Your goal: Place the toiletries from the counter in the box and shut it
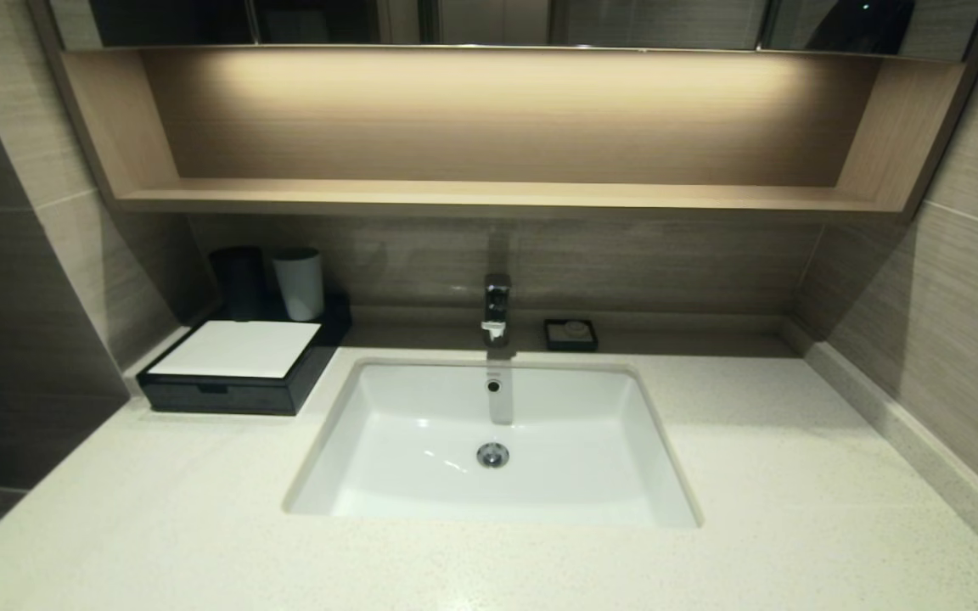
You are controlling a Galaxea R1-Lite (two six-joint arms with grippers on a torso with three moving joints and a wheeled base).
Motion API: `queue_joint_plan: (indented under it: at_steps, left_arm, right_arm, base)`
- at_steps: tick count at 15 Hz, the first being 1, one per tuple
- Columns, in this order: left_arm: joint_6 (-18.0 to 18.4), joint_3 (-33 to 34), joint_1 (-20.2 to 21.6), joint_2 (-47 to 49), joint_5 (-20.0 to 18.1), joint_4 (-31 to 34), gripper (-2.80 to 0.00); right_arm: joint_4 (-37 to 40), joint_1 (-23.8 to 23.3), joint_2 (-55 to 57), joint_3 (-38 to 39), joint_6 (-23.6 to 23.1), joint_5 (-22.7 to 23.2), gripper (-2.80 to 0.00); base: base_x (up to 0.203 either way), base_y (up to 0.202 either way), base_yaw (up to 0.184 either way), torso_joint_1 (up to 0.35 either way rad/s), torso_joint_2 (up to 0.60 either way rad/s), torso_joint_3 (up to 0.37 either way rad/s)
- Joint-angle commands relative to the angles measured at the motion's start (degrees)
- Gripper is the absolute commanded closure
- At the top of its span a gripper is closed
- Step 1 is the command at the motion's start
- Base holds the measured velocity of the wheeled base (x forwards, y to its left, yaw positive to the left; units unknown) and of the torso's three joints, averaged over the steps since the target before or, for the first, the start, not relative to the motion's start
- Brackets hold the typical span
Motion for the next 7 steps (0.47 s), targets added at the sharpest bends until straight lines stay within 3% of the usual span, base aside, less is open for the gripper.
queue_joint_plan:
  at_steps: [1,7]
  left_arm:
    - [-0.04,0.00,0.00,0.01,0.00,-0.04,0.00]
    - [-0.04,0.00,0.00,0.01,0.00,-0.04,0.00]
  right_arm:
    - [-0.02,0.04,0.09,0.00,0.44,0.09,0.00]
    - [-0.02,0.04,0.00,0.00,0.44,0.18,0.00]
  base:
    - [0.000,0.000,0.000,0.000,0.00,0.000]
    - [0.000,0.000,0.000,0.000,0.00,0.000]
